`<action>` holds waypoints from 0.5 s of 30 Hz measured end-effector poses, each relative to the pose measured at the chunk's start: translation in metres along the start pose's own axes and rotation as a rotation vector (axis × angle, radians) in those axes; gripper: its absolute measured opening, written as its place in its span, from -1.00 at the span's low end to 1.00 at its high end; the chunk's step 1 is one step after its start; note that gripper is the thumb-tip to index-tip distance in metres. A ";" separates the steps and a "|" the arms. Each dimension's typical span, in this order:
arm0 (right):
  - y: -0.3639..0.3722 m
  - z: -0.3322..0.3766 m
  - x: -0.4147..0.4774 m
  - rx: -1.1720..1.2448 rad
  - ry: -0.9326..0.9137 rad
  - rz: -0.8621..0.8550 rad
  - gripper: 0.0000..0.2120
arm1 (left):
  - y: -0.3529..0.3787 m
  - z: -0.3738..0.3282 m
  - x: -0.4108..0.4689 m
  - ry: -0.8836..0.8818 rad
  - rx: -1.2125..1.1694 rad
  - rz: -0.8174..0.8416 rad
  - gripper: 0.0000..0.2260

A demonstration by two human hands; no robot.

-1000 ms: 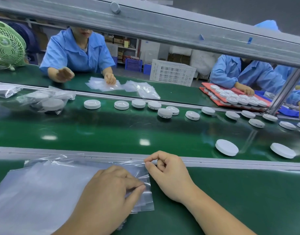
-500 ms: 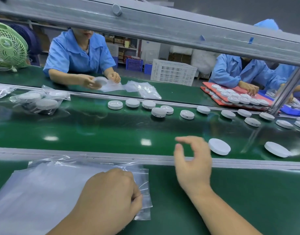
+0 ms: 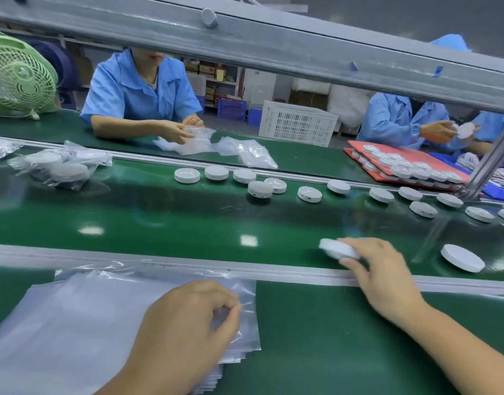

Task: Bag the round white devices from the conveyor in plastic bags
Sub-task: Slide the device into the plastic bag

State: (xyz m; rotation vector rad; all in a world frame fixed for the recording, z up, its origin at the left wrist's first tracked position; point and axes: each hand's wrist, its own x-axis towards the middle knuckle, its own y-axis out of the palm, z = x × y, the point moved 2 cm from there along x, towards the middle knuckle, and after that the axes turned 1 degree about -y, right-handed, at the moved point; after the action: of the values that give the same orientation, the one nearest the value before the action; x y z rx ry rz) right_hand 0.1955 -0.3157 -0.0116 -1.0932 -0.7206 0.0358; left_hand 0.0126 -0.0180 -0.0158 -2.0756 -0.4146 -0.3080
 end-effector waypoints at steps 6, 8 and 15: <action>0.004 0.095 -0.029 0.099 -0.464 0.186 -0.65 | -0.002 -0.002 -0.001 0.113 0.042 -0.141 -0.79; 0.000 0.109 -0.033 0.087 -0.593 0.108 -0.70 | -0.002 -0.005 -0.002 0.136 0.015 -0.171 -0.80; -0.007 0.144 -0.047 0.703 -0.387 -0.230 -0.80 | -0.011 -0.026 -0.008 0.355 -0.275 -0.086 -0.47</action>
State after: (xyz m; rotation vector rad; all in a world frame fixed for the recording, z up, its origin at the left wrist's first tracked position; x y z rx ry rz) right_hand 0.0784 -0.2217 0.0070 -0.3248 -1.0720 0.2893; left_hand -0.0007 -0.0368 0.0027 -2.2117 -0.2562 -0.8089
